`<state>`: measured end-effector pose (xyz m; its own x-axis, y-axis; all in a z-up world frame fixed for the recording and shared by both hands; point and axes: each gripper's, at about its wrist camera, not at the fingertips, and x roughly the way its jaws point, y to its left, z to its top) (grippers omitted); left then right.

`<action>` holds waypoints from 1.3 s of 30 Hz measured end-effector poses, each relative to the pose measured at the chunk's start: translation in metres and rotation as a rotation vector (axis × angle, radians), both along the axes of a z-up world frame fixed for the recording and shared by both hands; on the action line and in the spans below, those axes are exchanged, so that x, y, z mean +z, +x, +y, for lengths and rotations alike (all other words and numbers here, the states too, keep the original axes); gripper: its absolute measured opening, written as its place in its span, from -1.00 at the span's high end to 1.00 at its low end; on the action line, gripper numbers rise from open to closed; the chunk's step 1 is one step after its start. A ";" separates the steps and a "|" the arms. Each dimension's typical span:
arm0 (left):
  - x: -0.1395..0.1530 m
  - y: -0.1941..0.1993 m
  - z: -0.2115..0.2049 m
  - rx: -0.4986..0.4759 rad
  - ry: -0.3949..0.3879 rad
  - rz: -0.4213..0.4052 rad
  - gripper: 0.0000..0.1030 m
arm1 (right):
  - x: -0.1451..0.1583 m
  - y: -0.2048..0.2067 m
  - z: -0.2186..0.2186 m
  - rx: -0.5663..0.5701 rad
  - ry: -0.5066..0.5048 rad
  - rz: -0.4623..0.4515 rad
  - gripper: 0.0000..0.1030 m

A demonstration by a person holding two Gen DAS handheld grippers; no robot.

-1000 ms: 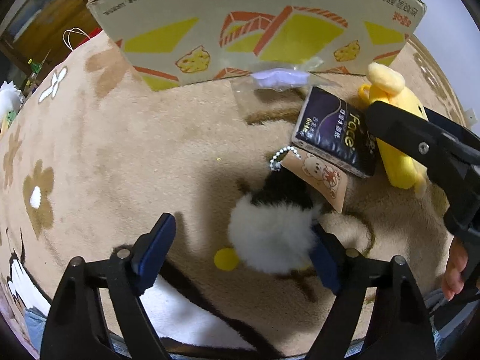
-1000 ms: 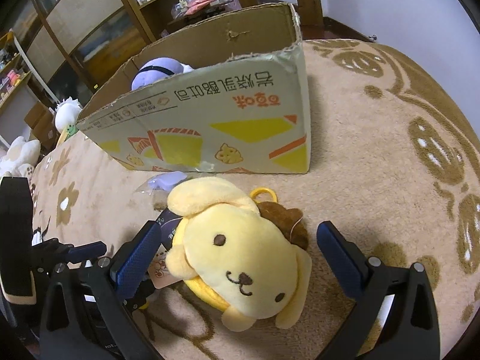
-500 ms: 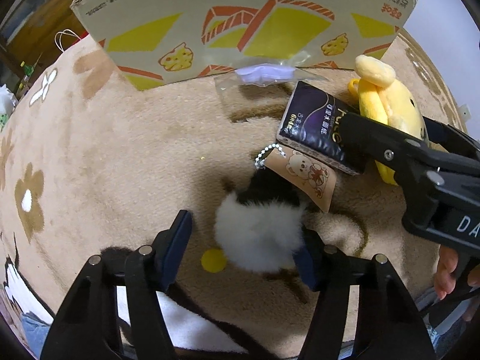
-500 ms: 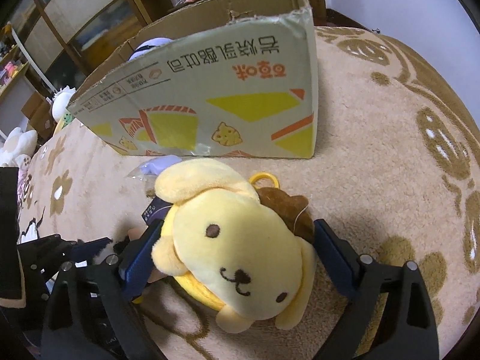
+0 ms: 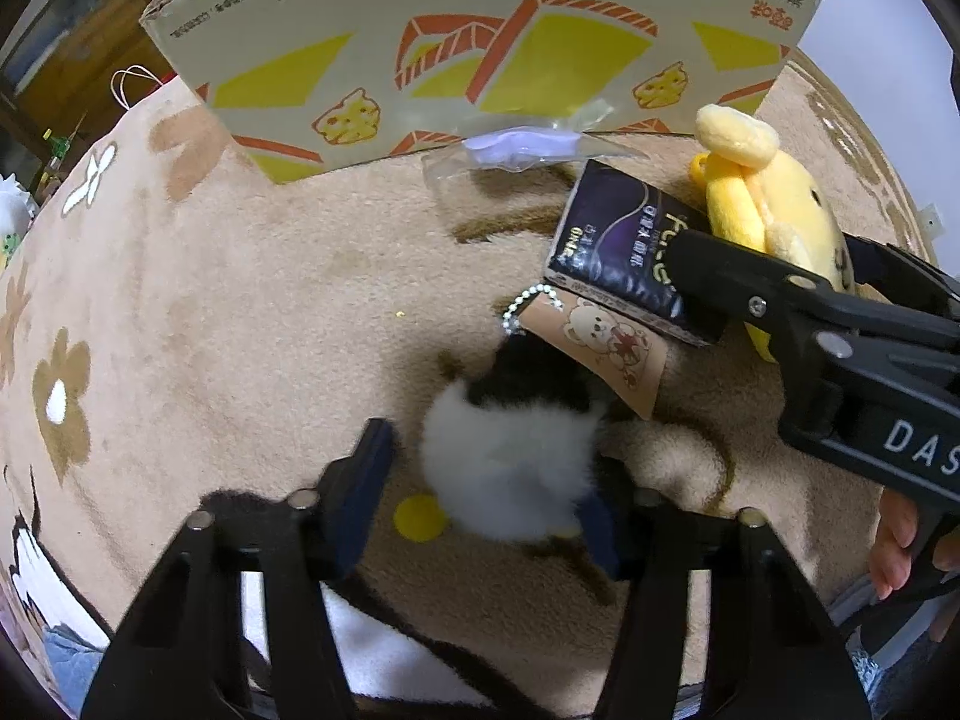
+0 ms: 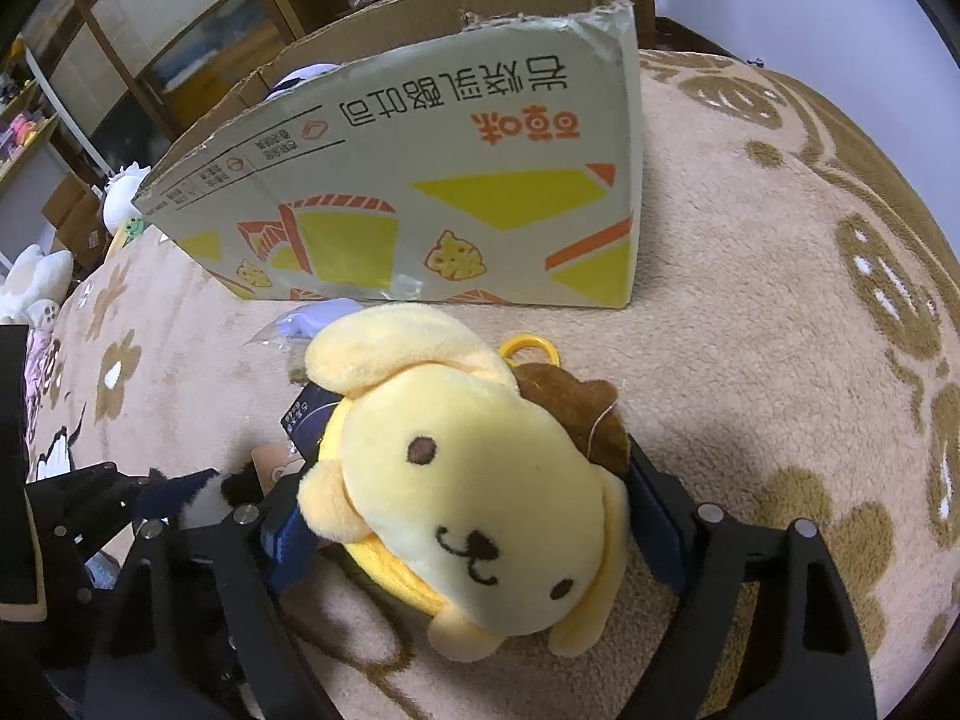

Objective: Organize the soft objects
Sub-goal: 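Close the left tool on the white fluffy plush while the right tool grasps the yellow puppy, then carry both plushes over the box and open both tools to drop them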

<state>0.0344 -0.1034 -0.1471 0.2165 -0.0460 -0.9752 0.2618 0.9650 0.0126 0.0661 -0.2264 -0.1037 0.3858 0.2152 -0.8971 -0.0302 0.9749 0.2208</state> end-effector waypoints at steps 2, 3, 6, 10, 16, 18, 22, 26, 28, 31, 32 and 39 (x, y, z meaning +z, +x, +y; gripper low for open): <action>0.001 -0.001 0.000 -0.007 0.012 -0.012 0.28 | 0.001 0.000 0.000 0.002 -0.005 -0.004 -0.73; 0.001 0.000 0.001 -0.006 0.013 -0.013 0.33 | 0.002 0.000 0.000 0.003 -0.008 -0.007 -0.72; 0.004 0.000 0.002 0.010 0.006 -0.016 0.47 | 0.004 -0.001 0.001 0.005 -0.017 -0.016 -0.71; 0.008 0.001 0.007 0.031 -0.014 -0.018 0.53 | 0.010 -0.004 0.002 0.014 -0.031 -0.041 -0.69; 0.015 0.004 0.011 0.051 -0.027 -0.036 0.54 | 0.021 -0.007 0.002 0.020 -0.035 -0.084 -0.66; 0.018 0.008 0.016 0.076 -0.045 -0.040 0.54 | 0.025 -0.009 0.001 0.018 -0.037 -0.100 -0.65; 0.029 0.009 0.027 0.125 -0.068 -0.069 0.55 | 0.038 -0.012 0.001 0.017 -0.028 -0.145 -0.65; 0.048 0.006 0.033 0.148 -0.064 -0.157 0.55 | 0.051 -0.015 0.001 0.018 -0.028 -0.193 -0.65; 0.060 0.004 0.033 0.147 -0.060 -0.211 0.55 | 0.057 -0.015 -0.001 0.014 -0.022 -0.218 -0.65; 0.083 -0.005 0.029 0.131 -0.055 -0.334 0.55 | 0.069 -0.018 -0.006 0.003 -0.016 -0.268 -0.65; 0.088 -0.007 0.028 0.128 -0.055 -0.363 0.55 | 0.072 -0.019 -0.006 0.000 -0.015 -0.280 -0.65; 0.130 -0.016 0.032 0.132 -0.064 -0.581 0.55 | 0.102 -0.022 -0.005 -0.013 -0.002 -0.401 -0.65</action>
<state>0.0183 -0.0709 -0.0172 0.7211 -0.0374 -0.6918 0.1074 0.9925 0.0583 0.0444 -0.2312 -0.0012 0.7084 0.2063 -0.6749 -0.1012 0.9761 0.1922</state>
